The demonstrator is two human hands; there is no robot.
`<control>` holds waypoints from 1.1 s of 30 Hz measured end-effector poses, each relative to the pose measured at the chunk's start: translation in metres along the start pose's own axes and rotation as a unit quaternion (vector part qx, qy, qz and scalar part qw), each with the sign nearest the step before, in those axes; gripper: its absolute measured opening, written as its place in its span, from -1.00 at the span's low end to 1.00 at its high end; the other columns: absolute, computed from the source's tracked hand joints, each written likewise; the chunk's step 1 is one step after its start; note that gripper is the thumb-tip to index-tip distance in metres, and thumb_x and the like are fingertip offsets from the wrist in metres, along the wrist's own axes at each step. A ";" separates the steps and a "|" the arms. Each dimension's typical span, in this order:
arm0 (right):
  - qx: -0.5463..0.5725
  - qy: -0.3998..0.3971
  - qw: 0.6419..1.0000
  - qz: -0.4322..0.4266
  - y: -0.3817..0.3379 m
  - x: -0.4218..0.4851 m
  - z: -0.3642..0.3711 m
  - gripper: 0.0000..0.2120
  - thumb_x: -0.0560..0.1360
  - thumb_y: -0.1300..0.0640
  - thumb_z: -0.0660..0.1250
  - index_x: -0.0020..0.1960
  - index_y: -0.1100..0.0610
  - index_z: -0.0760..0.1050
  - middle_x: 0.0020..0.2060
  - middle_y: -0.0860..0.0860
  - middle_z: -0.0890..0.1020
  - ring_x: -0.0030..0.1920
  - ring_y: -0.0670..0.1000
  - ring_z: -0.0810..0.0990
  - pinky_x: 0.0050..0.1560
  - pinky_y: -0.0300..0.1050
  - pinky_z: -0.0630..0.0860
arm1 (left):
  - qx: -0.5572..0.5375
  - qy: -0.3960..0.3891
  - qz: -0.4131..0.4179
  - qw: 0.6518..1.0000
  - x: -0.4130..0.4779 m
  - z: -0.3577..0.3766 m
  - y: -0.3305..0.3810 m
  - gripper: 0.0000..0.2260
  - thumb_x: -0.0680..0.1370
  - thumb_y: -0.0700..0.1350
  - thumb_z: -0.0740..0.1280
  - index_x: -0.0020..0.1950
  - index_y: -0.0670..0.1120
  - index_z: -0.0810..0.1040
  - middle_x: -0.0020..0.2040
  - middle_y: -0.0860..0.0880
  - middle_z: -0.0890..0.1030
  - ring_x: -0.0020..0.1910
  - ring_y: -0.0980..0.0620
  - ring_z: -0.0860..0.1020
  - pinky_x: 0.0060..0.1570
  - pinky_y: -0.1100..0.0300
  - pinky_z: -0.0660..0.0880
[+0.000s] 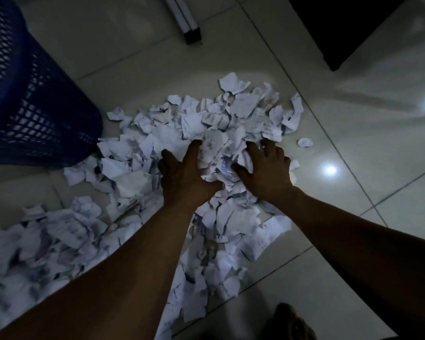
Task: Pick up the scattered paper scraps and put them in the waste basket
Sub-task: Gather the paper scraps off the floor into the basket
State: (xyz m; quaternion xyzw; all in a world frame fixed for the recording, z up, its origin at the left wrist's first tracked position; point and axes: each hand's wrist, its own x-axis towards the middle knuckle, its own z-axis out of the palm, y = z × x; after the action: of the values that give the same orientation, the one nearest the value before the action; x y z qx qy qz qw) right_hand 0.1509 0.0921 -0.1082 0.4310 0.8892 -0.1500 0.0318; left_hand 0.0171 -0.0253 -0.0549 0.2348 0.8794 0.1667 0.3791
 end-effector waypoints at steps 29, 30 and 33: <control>0.184 0.018 0.980 -0.076 -0.027 0.021 -0.047 -0.86 0.56 0.29 0.21 0.06 0.34 0.46 -0.12 0.26 0.58 -0.10 0.25 0.55 -0.20 -0.28 0.20 | 0.041 0.056 0.024 0.997 0.018 0.001 -0.013 -0.67 0.50 -0.27 0.27 0.26 -0.11 0.47 0.23 -0.25 0.42 0.23 -0.27 0.41 0.16 -0.01 0.40; 0.181 0.016 0.980 -0.086 -0.032 0.023 -0.050 -0.85 0.56 0.29 0.21 0.07 0.34 0.46 -0.12 0.26 0.58 -0.10 0.26 0.55 -0.20 -0.27 0.20 | 0.024 0.048 0.031 0.998 0.017 -0.003 -0.014 -0.68 0.50 -0.25 0.29 0.25 -0.13 0.48 0.21 -0.24 0.46 0.22 -0.25 0.44 0.14 0.03 0.41; 0.179 0.000 0.978 -0.103 -0.050 0.027 -0.058 -0.83 0.58 0.23 0.20 0.08 0.32 0.46 -0.11 0.25 0.58 -0.08 0.26 0.54 -0.21 -0.16 0.25 | -0.048 0.050 0.039 0.997 0.009 -0.017 -0.017 -0.73 0.46 -0.20 0.31 0.15 -0.19 0.55 0.12 -0.22 0.60 0.15 -0.21 0.53 0.12 0.02 0.50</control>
State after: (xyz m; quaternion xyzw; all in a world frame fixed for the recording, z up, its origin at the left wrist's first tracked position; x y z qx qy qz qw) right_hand 0.0992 0.1002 -0.0463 0.3353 0.8876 -0.3096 -0.0613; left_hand -0.0062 -0.0364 -0.0570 0.2420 0.8784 0.2346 0.3388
